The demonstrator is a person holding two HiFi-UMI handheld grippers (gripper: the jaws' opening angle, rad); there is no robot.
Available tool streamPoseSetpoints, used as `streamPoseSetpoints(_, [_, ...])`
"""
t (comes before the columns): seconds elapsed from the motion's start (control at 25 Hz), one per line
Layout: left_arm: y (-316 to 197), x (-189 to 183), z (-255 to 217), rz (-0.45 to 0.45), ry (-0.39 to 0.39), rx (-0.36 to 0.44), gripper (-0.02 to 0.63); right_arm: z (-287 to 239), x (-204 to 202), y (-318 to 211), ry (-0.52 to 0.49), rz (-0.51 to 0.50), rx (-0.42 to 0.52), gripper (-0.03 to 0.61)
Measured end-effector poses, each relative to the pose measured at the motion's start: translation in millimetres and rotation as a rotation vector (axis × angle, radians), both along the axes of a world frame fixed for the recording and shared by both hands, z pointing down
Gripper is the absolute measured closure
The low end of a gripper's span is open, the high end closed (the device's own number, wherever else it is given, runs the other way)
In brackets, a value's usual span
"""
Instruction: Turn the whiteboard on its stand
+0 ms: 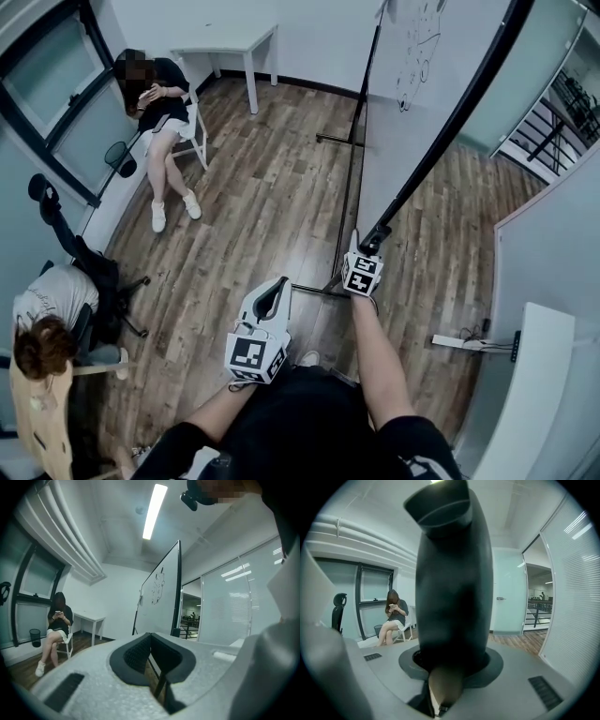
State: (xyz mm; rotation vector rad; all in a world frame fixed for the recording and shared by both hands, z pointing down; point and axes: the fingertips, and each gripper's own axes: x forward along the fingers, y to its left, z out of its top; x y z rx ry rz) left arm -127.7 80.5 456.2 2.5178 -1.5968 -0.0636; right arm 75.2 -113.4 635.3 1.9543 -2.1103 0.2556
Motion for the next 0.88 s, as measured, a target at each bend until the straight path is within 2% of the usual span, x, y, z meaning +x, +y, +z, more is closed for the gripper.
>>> streamPoseSetpoints(0.52, [8, -18, 15, 0.221, -0.003, -0.015, 0.598, 4, 0, 58, 0.036, 0.031, 0.051, 0.444])
streamPoseSetpoints(0.88, [18, -17, 6, 0.244, 0.022, -0.052, 0.598, -8, -6, 82, 0.038, 0.025, 0.035, 0.444])
